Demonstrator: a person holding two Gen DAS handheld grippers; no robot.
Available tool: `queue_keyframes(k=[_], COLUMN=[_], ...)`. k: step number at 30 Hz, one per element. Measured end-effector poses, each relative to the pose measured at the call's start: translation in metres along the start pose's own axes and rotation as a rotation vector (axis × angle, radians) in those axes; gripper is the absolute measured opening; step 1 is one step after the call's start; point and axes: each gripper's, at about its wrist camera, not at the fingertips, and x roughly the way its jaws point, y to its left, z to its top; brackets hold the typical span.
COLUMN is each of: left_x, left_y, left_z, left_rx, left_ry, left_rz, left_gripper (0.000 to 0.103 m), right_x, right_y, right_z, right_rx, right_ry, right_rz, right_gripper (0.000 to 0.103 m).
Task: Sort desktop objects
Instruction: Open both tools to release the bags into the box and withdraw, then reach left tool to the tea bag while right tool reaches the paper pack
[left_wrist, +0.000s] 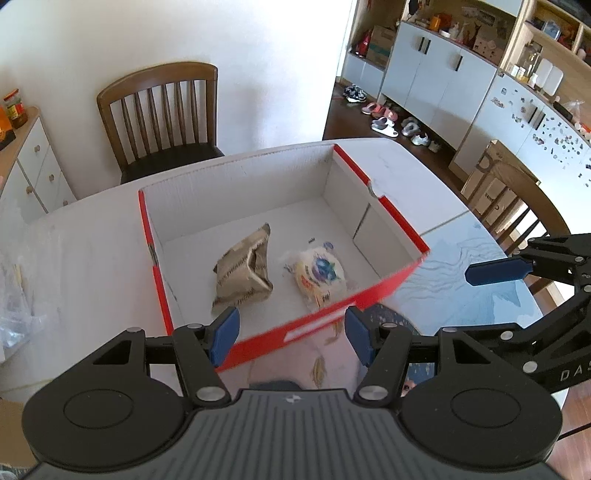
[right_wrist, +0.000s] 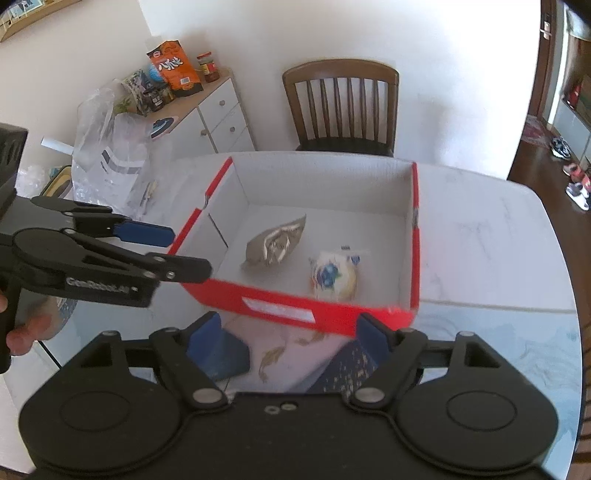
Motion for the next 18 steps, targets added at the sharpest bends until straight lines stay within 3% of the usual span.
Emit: queue_keyframes(k=[3, 10, 18], left_x=[-0.003, -0.010, -0.012], left_y=[-0.002, -0.009, -0.007], left_z=[-0.014, -0.048, -0.082], left_rx=[0.010, 0.009, -0.003], left_ry=[-0.006, -0.021, -0.020], left_rz=[-0.007, -0.032, -0.031], left_gripper=[0.068, 0.069, 0.079], right_x=[-0.003, -0.006, -0.001], right_y=[0.001, 0.009, 0.018], right_z=[-0.013, -0.041, -0.066], right_rx=[0.005, 0.016, 0.043], right_ry=[0.005, 0.015, 0.032], right_rz=[-0.004, -0.003, 0.005], right_gripper=[0.082, 0.086, 0.092])
